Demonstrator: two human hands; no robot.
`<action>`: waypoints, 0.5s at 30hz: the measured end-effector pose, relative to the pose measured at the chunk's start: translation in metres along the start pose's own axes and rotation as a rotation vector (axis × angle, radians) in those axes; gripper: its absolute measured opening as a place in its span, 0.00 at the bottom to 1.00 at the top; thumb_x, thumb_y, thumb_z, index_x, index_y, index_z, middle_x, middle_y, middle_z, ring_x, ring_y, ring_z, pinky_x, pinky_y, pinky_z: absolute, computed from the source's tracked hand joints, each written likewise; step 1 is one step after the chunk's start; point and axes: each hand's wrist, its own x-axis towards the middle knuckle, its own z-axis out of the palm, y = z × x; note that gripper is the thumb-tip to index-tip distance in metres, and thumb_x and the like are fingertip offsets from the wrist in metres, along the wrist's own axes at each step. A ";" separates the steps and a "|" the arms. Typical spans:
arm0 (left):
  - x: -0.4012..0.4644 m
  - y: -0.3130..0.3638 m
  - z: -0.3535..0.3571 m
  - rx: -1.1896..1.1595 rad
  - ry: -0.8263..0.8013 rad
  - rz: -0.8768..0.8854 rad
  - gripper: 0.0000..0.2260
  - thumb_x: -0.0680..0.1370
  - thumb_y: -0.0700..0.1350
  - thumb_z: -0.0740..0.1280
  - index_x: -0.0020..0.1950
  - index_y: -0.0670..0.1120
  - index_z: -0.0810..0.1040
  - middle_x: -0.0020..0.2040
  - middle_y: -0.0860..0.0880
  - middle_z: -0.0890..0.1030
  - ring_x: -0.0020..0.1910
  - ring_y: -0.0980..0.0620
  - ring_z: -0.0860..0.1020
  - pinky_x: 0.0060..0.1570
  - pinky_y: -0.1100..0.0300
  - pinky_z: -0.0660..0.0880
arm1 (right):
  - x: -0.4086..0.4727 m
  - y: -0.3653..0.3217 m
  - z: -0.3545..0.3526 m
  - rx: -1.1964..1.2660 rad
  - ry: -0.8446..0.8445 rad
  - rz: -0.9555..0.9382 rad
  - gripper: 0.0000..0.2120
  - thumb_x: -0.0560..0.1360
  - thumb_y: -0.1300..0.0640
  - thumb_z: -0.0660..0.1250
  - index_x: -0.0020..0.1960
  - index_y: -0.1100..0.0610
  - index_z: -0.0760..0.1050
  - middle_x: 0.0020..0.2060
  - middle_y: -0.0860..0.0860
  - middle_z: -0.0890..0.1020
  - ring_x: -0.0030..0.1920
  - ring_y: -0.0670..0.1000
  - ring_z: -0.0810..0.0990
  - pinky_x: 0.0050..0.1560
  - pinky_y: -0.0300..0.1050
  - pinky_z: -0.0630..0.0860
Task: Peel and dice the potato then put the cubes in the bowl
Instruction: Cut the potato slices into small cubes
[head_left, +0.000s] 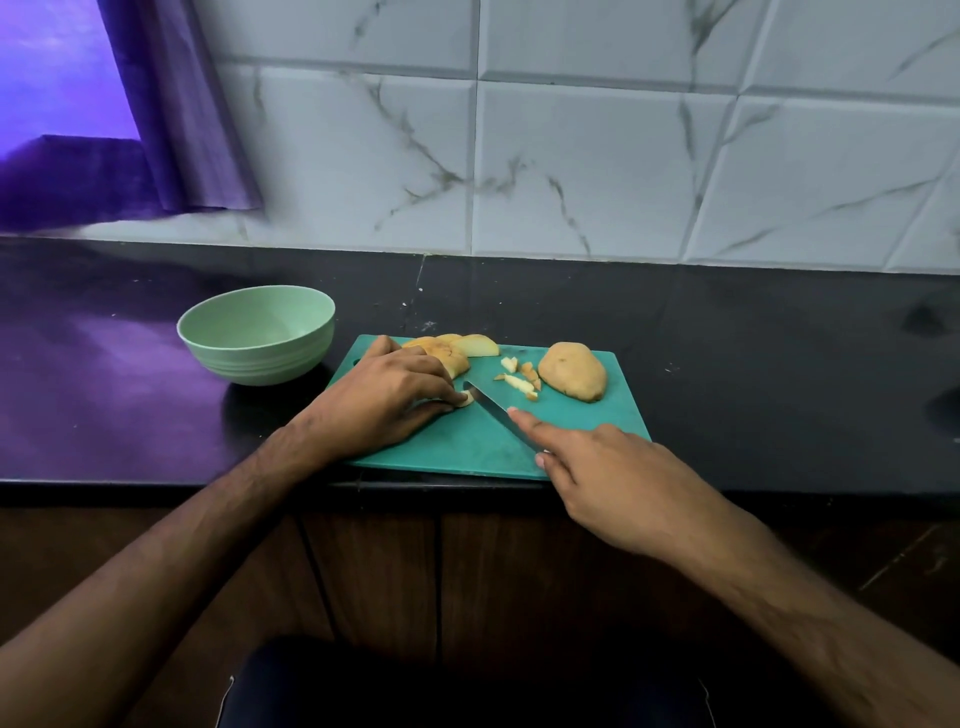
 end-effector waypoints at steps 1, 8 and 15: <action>0.000 0.000 0.000 0.001 -0.002 -0.002 0.15 0.82 0.56 0.62 0.54 0.54 0.86 0.49 0.58 0.84 0.49 0.55 0.81 0.44 0.51 0.65 | -0.002 0.000 0.000 -0.015 0.007 -0.001 0.25 0.87 0.45 0.48 0.81 0.35 0.44 0.37 0.43 0.68 0.36 0.44 0.68 0.33 0.40 0.63; -0.001 0.001 -0.001 -0.004 -0.018 -0.021 0.14 0.81 0.56 0.62 0.54 0.54 0.86 0.49 0.57 0.85 0.49 0.56 0.80 0.45 0.51 0.66 | -0.007 -0.015 0.007 -0.172 0.088 0.010 0.29 0.86 0.49 0.51 0.81 0.38 0.41 0.36 0.47 0.67 0.35 0.46 0.67 0.38 0.49 0.67; -0.004 0.001 -0.003 -0.023 0.036 -0.131 0.09 0.76 0.52 0.75 0.54 0.53 0.82 0.47 0.59 0.82 0.48 0.60 0.79 0.49 0.56 0.63 | -0.009 0.004 -0.022 0.216 0.044 0.022 0.23 0.87 0.46 0.51 0.79 0.30 0.52 0.32 0.44 0.74 0.28 0.44 0.74 0.43 0.52 0.82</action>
